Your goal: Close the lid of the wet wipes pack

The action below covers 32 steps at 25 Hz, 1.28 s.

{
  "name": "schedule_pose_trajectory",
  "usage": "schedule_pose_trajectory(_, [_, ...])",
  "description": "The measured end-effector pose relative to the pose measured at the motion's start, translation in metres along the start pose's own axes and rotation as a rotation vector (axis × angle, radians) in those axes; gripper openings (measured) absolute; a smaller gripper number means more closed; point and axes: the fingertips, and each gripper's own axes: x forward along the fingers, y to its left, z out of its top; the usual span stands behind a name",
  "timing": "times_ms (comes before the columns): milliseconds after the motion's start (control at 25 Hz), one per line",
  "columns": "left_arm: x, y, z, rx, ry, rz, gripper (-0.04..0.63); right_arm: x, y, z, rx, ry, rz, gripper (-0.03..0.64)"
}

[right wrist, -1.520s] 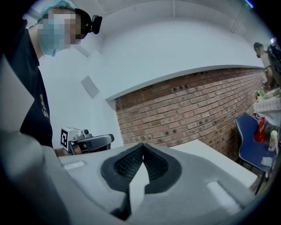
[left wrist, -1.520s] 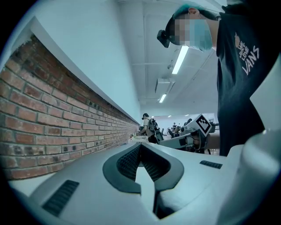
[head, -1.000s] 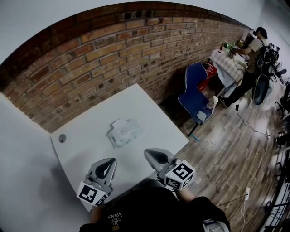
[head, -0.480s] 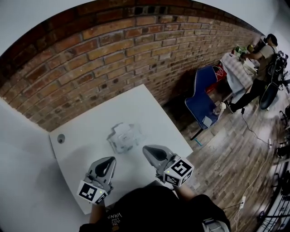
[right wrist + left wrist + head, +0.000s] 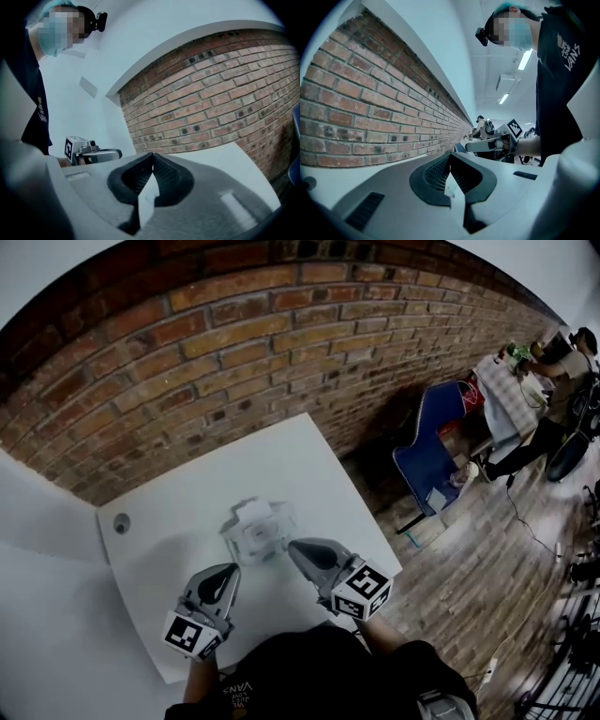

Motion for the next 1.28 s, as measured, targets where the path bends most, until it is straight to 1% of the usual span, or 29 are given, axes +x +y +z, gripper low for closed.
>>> schedule_pose_trajectory(80, [0.005,0.006,-0.006,0.002,0.007,0.014,-0.002,0.007,-0.008,-0.003,0.004,0.016,0.017,-0.002])
schedule_pose_trajectory(280, [0.018,0.019,-0.017,-0.020,0.026,0.051,-0.002,0.026,-0.026,-0.010,0.012,0.052,0.053,-0.002])
schedule_pose_trajectory(320, [0.021,0.021,-0.018,-0.033,0.033,0.059,-0.002,0.030,-0.030,-0.011,0.014,0.060,0.061,-0.002])
schedule_pose_trajectory(440, [0.031,0.022,-0.018,-0.105,0.067,0.083,-0.002,0.040,-0.039,-0.015,0.016,0.084,0.087,-0.002])
schedule_pose_trajectory(480, [0.034,0.023,-0.019,-0.114,0.071,0.089,-0.002,0.043,-0.042,-0.017,0.015,0.091,0.096,-0.002])
schedule_pose_trajectory(760, [0.049,0.034,-0.031,-0.135,0.078,0.126,-0.002,0.061,-0.058,-0.025,0.013,0.126,0.139,0.000])
schedule_pose_trajectory(960, [0.053,0.036,-0.041,-0.152,0.088,0.144,-0.002,0.072,-0.066,-0.036,-0.007,0.164,0.167,0.000])
schedule_pose_trajectory(1280, [0.057,0.045,-0.061,-0.186,0.113,0.167,-0.002,0.088,-0.077,-0.052,-0.001,0.206,0.189,0.000])
